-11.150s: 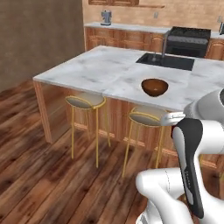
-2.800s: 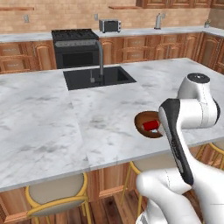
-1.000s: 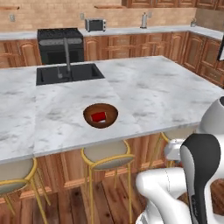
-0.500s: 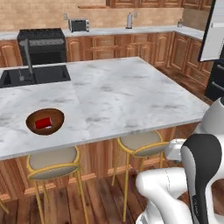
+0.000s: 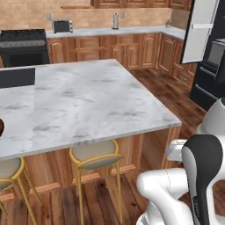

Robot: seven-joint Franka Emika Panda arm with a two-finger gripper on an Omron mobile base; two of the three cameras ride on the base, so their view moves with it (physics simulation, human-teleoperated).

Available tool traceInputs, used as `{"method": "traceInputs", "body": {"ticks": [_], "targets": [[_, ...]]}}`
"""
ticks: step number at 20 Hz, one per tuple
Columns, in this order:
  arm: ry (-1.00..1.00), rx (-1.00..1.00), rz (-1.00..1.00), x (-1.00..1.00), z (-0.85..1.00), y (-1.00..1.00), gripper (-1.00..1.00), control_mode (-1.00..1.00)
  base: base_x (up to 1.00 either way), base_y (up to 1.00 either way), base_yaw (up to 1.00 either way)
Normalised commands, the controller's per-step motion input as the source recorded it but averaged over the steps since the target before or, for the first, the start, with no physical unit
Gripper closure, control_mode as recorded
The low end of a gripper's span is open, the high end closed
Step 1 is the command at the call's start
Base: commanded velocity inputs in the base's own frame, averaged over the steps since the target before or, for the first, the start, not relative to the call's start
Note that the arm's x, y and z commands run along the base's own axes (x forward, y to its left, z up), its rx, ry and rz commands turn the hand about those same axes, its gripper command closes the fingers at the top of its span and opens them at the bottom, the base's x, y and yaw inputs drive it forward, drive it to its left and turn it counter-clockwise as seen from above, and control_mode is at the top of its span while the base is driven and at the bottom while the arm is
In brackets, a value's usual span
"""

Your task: Open the fridge, grab two sodas, and place both sodas inside the bowl with ice on the dining counter.

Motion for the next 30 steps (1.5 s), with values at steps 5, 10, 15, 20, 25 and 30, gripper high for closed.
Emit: {"method": "traceInputs", "body": {"ticks": [5,10,15,20,25,30], "targets": [[0.0,0.0,0.0,0.0,0.0,0.0,-1.0,1.0,0.12,-1.0,0.0],[0.0,0.0,0.0,0.0,0.0,0.0,-1.0,1.0,0.18,-1.0,0.0],[0.0,0.0,0.0,0.0,0.0,0.0,-1.0,1.0,0.26,-1.0,0.0],[0.0,0.0,0.0,0.0,0.0,0.0,-1.0,1.0,0.56,-1.0,0.03],[0.0,0.0,0.0,0.0,0.0,0.0,-1.0,1.0,0.92,-0.86,0.08],[0.0,0.0,0.0,0.0,0.0,0.0,-1.0,1.0,1.0,-0.52,0.15]]}}
